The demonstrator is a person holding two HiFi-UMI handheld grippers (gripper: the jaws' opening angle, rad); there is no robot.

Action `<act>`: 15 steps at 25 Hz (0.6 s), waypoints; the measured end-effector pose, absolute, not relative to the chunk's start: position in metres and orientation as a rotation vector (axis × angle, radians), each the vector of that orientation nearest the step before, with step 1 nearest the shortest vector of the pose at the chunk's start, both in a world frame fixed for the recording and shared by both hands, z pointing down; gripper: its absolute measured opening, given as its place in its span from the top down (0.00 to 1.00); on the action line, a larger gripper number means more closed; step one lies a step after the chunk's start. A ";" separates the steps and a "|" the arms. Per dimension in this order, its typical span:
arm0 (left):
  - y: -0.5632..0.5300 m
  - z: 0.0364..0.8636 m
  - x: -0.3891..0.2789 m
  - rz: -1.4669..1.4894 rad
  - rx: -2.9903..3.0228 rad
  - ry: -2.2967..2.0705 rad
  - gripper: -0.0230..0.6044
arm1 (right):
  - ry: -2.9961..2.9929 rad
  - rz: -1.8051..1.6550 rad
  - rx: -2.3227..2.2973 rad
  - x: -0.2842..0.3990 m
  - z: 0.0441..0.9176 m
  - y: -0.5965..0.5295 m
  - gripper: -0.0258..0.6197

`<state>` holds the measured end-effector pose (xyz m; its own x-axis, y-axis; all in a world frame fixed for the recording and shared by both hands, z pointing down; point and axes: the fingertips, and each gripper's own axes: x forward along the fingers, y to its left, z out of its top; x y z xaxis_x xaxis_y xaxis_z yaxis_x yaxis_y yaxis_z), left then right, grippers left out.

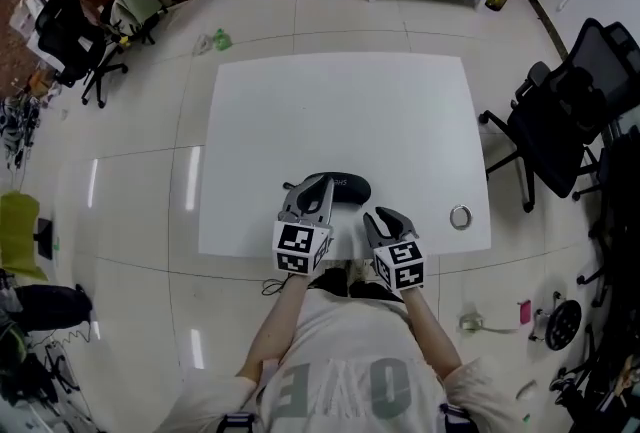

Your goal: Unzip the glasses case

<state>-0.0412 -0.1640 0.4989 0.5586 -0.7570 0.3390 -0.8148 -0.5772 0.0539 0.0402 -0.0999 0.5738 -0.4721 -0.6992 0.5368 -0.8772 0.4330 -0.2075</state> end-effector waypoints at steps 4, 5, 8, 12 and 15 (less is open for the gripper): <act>-0.191 0.536 -0.024 0.801 2.623 -1.165 0.98 | -2.199 0.594 1.274 0.027 0.597 -0.118 0.82; -0.195 0.544 -0.023 0.883 2.614 -1.143 0.98 | -2.178 0.579 1.259 0.024 0.600 -0.120 0.82; -0.201 0.567 -0.022 1.027 2.554 -1.066 0.98 | -2.113 0.554 1.218 0.018 0.608 -0.126 0.82; -0.207 0.578 -0.024 0.990 2.471 -1.043 0.98 | -2.040 0.554 1.224 0.020 0.618 -0.132 0.82; -0.209 0.579 -0.022 0.977 2.453 -1.031 0.98 | -2.008 0.522 1.235 0.024 0.623 -0.136 0.82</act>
<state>-0.0218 -0.2093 0.5794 0.5097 -0.5106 0.6924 -0.7187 -0.6951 0.0165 0.0242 -0.1357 0.6231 -0.2895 -0.5996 0.7461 -0.8870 0.4611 0.0264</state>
